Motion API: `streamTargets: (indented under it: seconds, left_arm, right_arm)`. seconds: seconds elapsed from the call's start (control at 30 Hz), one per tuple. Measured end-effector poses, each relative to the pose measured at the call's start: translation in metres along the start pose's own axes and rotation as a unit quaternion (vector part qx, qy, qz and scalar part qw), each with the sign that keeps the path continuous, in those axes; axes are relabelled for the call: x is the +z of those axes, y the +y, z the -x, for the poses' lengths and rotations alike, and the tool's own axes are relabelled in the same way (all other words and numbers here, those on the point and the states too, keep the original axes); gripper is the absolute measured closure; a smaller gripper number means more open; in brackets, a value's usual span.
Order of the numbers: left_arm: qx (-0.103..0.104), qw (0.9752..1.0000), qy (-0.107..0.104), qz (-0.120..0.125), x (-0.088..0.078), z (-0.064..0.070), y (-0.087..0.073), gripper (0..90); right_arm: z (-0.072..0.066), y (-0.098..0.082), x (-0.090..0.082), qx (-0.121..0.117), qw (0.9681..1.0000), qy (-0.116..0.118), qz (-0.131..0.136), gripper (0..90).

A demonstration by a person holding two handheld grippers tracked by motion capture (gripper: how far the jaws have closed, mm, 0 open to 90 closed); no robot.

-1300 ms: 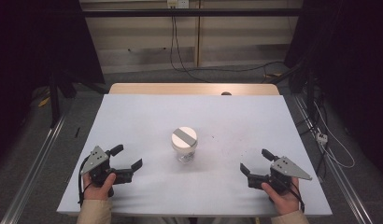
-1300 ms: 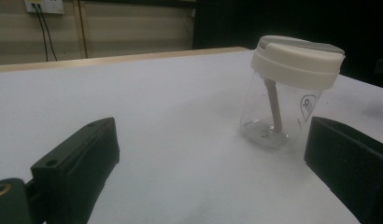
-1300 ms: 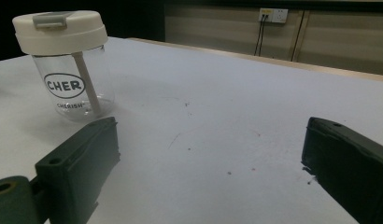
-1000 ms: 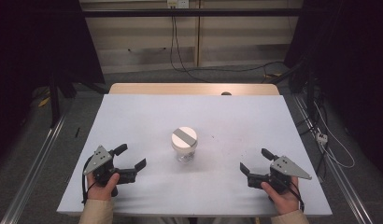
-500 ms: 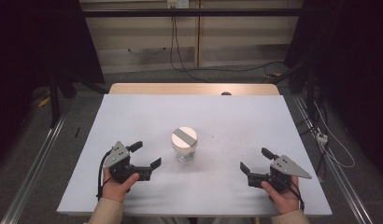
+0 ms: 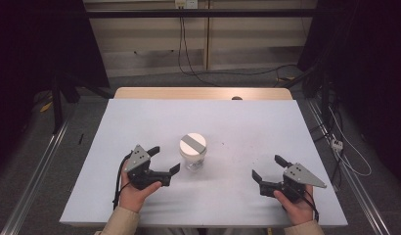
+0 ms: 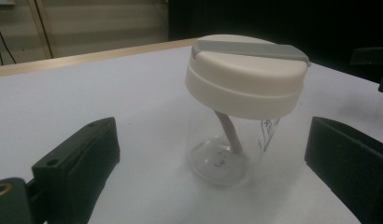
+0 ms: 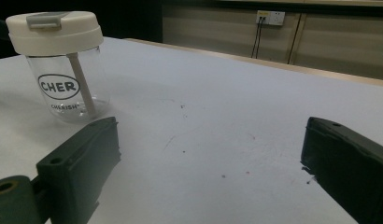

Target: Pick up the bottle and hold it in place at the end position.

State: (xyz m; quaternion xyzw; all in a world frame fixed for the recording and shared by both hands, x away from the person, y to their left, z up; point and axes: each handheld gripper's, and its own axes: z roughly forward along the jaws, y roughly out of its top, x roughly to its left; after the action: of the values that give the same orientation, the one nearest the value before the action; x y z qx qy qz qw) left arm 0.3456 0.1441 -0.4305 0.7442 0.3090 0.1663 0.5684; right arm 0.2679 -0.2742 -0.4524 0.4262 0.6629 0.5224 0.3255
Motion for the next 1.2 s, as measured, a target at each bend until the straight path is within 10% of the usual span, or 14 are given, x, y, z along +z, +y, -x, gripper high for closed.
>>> streamTargets:
  seconds: [1.2]
  left_arm:
    - [0.018, 0.9985, -0.004, -0.052, 0.053, 0.025, -0.001, 4.5]
  right_arm:
    - [-0.002, 0.0, -0.002, 0.0, 1.0, -0.003, 0.0, 4.3]
